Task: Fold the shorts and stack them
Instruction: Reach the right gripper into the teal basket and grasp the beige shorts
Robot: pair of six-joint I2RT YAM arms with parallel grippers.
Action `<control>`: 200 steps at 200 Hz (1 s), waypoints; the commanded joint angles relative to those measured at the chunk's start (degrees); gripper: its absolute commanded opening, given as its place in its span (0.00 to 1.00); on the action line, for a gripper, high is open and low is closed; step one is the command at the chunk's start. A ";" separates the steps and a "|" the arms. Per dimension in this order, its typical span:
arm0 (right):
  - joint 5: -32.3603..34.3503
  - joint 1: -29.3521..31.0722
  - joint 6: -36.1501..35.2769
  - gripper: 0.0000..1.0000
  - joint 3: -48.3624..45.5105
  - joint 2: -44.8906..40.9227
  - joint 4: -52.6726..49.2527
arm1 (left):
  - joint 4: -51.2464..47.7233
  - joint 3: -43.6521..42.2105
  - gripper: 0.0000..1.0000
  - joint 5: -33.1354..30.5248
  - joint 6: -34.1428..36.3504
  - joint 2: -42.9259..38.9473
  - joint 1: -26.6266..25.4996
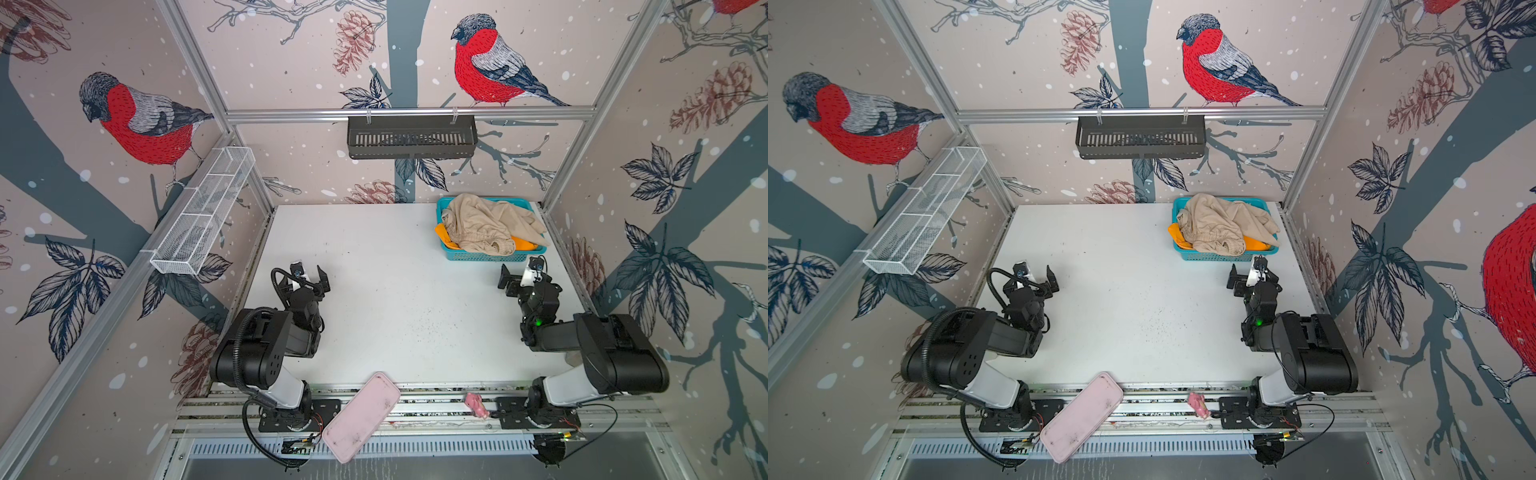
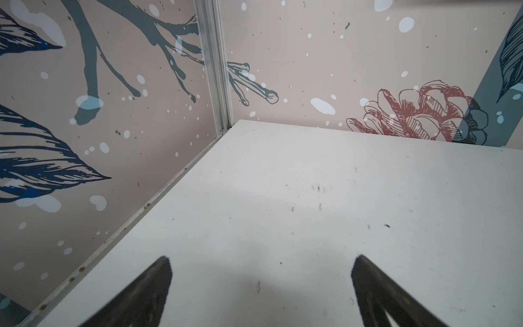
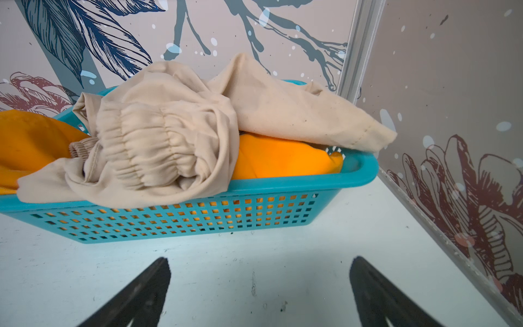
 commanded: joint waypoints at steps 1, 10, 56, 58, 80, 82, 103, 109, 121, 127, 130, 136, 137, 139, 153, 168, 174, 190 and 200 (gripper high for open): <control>0.21 0.07 0.47 1.00 0.32 -0.02 0.66 | 2.55 0.23 0.99 -0.56 0.02 -0.07 0.06; 0.22 0.04 0.47 1.00 0.28 0.01 0.71 | 2.56 0.23 0.99 -0.56 0.02 -0.12 0.06; 0.14 0.08 0.47 1.00 0.32 0.02 0.66 | 2.55 0.21 0.99 -0.55 0.02 -0.08 0.09; 0.11 0.09 0.47 1.00 0.29 -0.04 0.70 | 2.45 0.24 0.99 -0.50 0.02 -0.10 0.09; 0.23 0.10 0.47 1.00 0.35 0.07 0.64 | 2.39 0.39 0.99 -0.56 0.02 -0.02 0.01; 0.24 0.10 0.47 1.00 0.36 0.10 0.63 | 2.34 0.42 0.99 -0.55 0.00 -0.01 0.01; 0.23 0.10 0.47 1.00 0.15 -0.06 0.85 | 2.46 0.26 0.99 -0.57 0.02 -0.06 0.05; 0.15 0.04 0.42 1.00 0.02 -0.23 1.20 | 2.40 0.25 0.97 -0.60 0.00 -0.08 0.01; 0.59 0.19 0.38 1.00 0.01 -1.77 0.51 | 2.87 0.08 0.97 -0.65 0.16 -0.22 -0.06; 0.93 0.19 0.61 1.00 0.29 -3.46 -1.64 | 2.58 0.12 0.97 -0.90 0.36 -0.61 -0.31; 1.03 0.19 0.83 1.00 0.40 -4.51 -3.11 | 2.41 0.08 0.97 -0.94 0.54 -0.99 -0.48; 1.36 0.12 1.41 1.00 1.09 -6.90 -6.88 | 2.01 -0.10 0.97 -1.04 1.29 -1.96 -1.00; 1.46 0.11 1.60 1.00 1.25 -7.30 -7.60 | 1.85 -0.14 0.97 -1.20 1.36 -2.18 -1.16; 1.58 0.10 1.96 1.00 1.60 -8.11 -9.16 | 1.55 -0.11 0.97 -1.58 1.57 -2.62 -1.43; 1.13 0.18 4.05 0.96 5.60 -13.53 -22.15 | -1.87 0.17 0.97 -4.77 3.48 -7.01 -3.61; 2.46 2.16 4.61 0.92 9.69 -18.01 -33.53 | -12.85 3.17 0.97 -8.69 3.27 -13.75 -6.04; 4.13 3.61 4.22 0.92 11.12 -19.37 -37.46 | -18.29 4.79 0.96 -9.02 0.92 -16.47 -6.23; 7.72 7.96 1.60 0.92 14.64 -22.72 -46.87 | -30.70 9.11 0.97 -4.32 -4.93 -22.46 -6.23; 8.30 9.39 0.69 0.92 16.98 -24.03 -51.34 | -36.61 11.78 0.96 1.11 -5.94 -24.94 -6.23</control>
